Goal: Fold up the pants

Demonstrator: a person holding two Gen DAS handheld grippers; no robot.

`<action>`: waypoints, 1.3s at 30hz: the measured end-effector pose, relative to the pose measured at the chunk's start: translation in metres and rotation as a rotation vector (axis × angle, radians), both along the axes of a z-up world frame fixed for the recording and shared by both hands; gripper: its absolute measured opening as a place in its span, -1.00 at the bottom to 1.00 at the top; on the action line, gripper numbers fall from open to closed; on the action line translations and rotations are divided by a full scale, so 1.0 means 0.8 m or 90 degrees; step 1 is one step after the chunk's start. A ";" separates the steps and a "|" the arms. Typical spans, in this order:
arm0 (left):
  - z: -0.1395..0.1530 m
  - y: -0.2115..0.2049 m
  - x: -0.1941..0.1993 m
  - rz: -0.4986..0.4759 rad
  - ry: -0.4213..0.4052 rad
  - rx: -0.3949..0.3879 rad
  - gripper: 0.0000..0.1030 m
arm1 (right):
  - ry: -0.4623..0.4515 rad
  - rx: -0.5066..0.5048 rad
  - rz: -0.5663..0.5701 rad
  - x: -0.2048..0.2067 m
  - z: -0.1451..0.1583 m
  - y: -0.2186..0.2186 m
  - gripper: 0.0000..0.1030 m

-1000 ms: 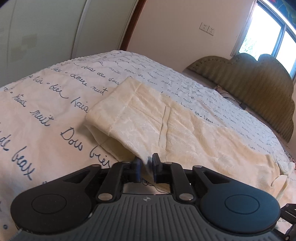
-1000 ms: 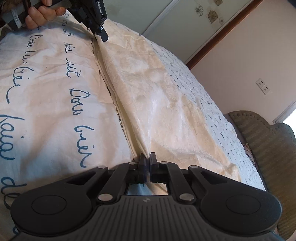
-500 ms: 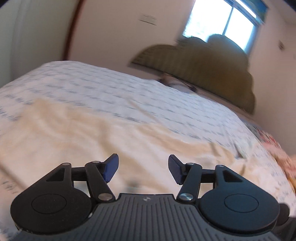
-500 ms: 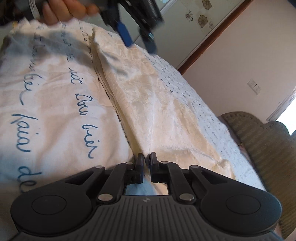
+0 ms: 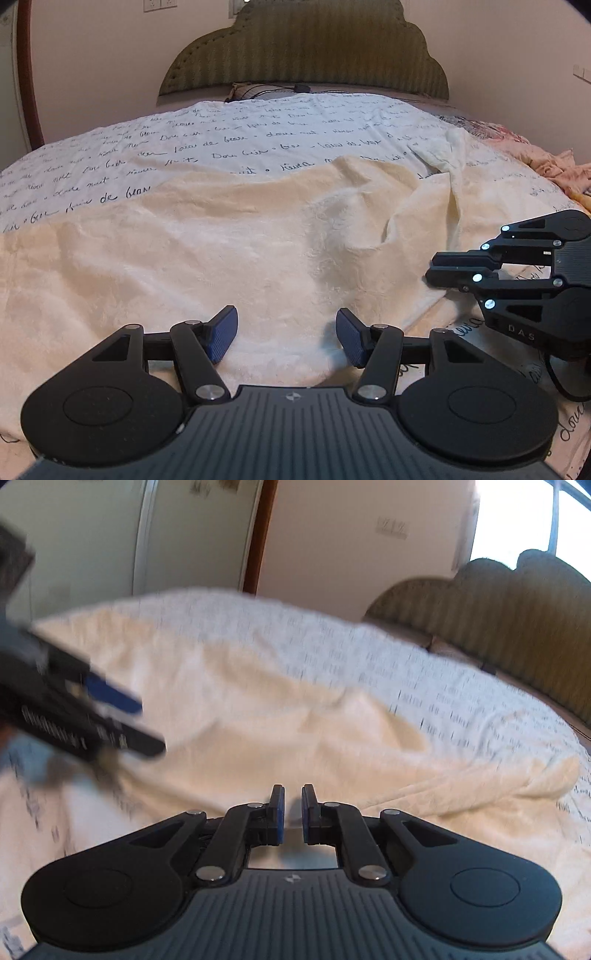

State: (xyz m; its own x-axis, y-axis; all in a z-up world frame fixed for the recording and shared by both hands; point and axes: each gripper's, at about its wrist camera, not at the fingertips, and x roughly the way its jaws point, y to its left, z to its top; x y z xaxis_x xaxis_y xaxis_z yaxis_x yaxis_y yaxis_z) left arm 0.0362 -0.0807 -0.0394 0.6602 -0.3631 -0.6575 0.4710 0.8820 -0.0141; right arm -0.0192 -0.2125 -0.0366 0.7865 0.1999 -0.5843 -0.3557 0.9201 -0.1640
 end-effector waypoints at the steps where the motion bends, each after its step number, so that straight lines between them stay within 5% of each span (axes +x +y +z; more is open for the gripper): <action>1: 0.003 -0.001 0.000 -0.004 -0.003 -0.005 0.20 | -0.002 -0.009 0.004 -0.008 -0.003 0.002 -0.82; 5: 0.022 -0.022 0.006 -0.037 -0.007 -0.061 0.20 | -0.017 0.050 -0.031 -0.029 0.012 -0.033 -0.82; 10: 0.032 -0.075 0.007 -0.129 -0.021 -0.091 0.21 | -0.061 0.070 -0.243 -0.041 0.023 -0.125 -0.82; 15: 0.019 -0.123 0.002 -0.226 -0.023 -0.086 0.21 | 0.021 0.099 -0.387 -0.049 -0.012 -0.205 -0.65; 19: 0.003 -0.152 0.000 -0.271 -0.048 -0.053 0.07 | 0.006 0.122 -0.393 -0.061 -0.028 -0.211 -0.61; 26: -0.024 -0.166 0.022 -0.236 -0.056 -0.035 -0.55 | 0.012 0.161 -0.401 -0.060 -0.029 -0.221 -0.60; 31: -0.033 -0.160 0.025 -0.231 -0.062 -0.053 -0.75 | 0.002 0.342 -0.418 -0.043 0.016 -0.248 -0.57; 39: -0.042 -0.151 0.037 -0.232 -0.042 -0.098 -0.75 | -0.003 0.171 -0.372 0.133 0.062 -0.220 -0.26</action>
